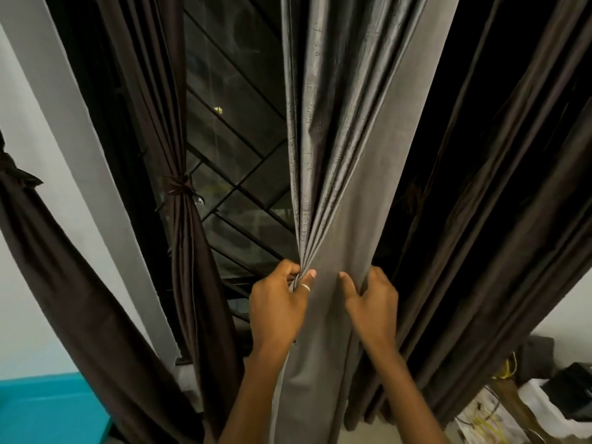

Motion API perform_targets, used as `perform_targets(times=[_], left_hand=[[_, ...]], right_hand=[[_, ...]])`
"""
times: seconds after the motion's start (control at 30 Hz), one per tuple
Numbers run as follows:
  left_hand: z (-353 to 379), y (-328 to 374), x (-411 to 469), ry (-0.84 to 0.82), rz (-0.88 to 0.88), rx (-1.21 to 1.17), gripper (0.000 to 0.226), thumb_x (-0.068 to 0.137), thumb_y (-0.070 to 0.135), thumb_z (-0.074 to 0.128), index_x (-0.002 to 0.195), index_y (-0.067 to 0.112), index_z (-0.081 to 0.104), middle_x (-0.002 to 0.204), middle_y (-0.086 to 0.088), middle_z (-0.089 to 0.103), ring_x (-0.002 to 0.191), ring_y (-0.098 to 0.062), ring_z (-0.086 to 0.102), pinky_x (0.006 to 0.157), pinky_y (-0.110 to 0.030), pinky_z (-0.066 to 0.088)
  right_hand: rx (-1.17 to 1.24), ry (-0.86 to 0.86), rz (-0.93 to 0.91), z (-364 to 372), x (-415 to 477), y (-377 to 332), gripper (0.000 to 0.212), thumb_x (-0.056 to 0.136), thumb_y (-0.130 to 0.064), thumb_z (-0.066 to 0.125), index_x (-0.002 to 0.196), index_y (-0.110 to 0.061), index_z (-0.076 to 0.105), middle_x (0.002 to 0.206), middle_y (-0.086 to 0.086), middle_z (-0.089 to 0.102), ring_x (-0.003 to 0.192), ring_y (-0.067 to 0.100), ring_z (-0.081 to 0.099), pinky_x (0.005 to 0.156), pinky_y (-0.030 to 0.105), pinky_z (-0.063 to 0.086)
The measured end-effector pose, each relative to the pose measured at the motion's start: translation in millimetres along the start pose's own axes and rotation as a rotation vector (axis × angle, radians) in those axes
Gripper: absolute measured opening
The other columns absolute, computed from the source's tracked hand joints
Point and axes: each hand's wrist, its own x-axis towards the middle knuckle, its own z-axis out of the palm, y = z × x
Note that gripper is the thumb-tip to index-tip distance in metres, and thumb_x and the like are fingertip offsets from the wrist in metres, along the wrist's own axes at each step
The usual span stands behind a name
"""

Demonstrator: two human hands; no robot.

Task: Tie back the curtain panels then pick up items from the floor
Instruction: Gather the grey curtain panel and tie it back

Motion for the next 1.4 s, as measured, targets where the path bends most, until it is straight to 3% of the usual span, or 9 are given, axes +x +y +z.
perform_targets(times=[0.27,0.47,0.67,0.87,0.97,1.07,1.2,1.27,1.4], left_hand=[[11.0,11.2,-7.9,0.013,-0.005,0.045,0.014,0.091,0.042,0.071,0.092,0.028,0.073,0.079,0.012,0.074,0.074,-0.005,0.07,0.068,-0.035,0.059],[12.3,7.6,-9.4,-0.155,-0.009,-0.032,0.035,0.093,0.033,0.062,0.128,0.027,0.066,0.108,0.012,0.076,0.097,0.0,0.07,0.087,-0.021,0.058],[15.5,13.7,-4.2,-0.226,-0.074,0.012,0.061,0.075,0.081,0.052,0.115,0.035,0.056,0.096,0.014,0.07,0.089,-0.006,0.068,0.076,-0.035,0.059],[19.3,5.7,8.1,-0.245,-0.053,-0.124,0.013,0.096,0.041,0.059,0.098,0.032,0.05,0.083,0.01,0.067,0.07,-0.002,0.063,0.062,-0.028,0.052],[16.4,0.8,11.2,-0.277,-0.025,-0.23,0.009,0.099,0.032,0.061,0.095,0.029,0.053,0.076,0.011,0.066,0.058,0.001,0.059,0.053,-0.018,0.044],[9.3,-1.1,11.2,-0.33,-0.006,-0.288,0.012,0.099,0.031,0.061,0.091,0.03,0.051,0.077,0.003,0.067,0.052,-0.002,0.051,0.053,-0.026,0.042],[-2.5,-0.3,12.7,-0.437,-0.041,-0.37,0.011,0.099,0.029,0.061,0.101,0.021,0.055,0.093,-0.003,0.073,0.081,-0.038,0.068,0.073,-0.056,0.057],[-7.9,-0.5,15.6,-0.487,-0.076,-0.406,0.014,0.099,0.029,0.061,0.106,0.018,0.056,0.102,0.0,0.075,0.095,-0.035,0.071,0.086,-0.059,0.056],[-13.7,-6.2,23.0,-0.531,-0.097,-0.448,0.017,0.096,0.026,0.067,0.112,0.022,0.061,0.111,0.01,0.075,0.105,-0.01,0.072,0.095,-0.044,0.059]], right_hand=[[-0.153,0.015,-0.109,13.9,-47.0,-35.0,0.022,0.102,-0.021,0.06,0.115,-0.004,0.059,0.105,0.007,0.057,0.084,0.02,0.062,0.059,0.03,0.052],[-0.12,-0.173,-0.184,16.2,-54.3,-37.9,0.06,0.098,-0.037,0.063,0.151,-0.018,0.042,0.138,-0.001,0.043,0.115,0.009,0.054,0.085,0.025,0.057],[0.267,-0.282,-0.145,15.7,-53.1,-33.7,0.042,0.095,-0.036,0.062,0.131,-0.016,0.052,0.122,0.008,0.055,0.113,0.021,0.06,0.09,0.043,0.055],[0.297,-0.223,-0.123,8.0,-41.5,-17.1,0.046,0.096,-0.004,0.055,0.138,-0.021,0.06,0.135,-0.009,0.048,0.124,-0.005,0.052,0.099,0.011,0.047],[0.411,-0.197,-0.005,3.6,-21.0,-12.6,0.047,0.097,0.004,0.054,0.133,-0.026,0.059,0.137,-0.007,0.048,0.107,0.003,0.066,0.088,0.024,0.059],[0.514,-0.351,0.175,-2.2,6.9,-9.2,0.064,0.095,0.005,0.056,0.149,-0.025,0.042,0.142,-0.003,0.05,0.083,0.017,0.073,0.073,0.031,0.062],[0.502,-0.677,0.131,-13.8,42.2,-8.4,0.062,0.089,0.012,0.053,0.141,-0.022,0.053,0.123,-0.008,0.07,0.072,0.015,0.072,0.063,0.024,0.057],[0.43,-0.785,0.017,-18.8,56.8,-7.5,0.052,0.087,0.017,0.051,0.122,-0.018,0.066,0.108,-0.006,0.077,0.084,0.009,0.074,0.068,0.02,0.057],[0.356,-0.883,-0.089,-22.8,70.7,-9.6,0.046,0.086,0.01,0.056,0.115,-0.022,0.073,0.117,-0.001,0.076,0.112,0.016,0.071,0.095,0.03,0.057]])
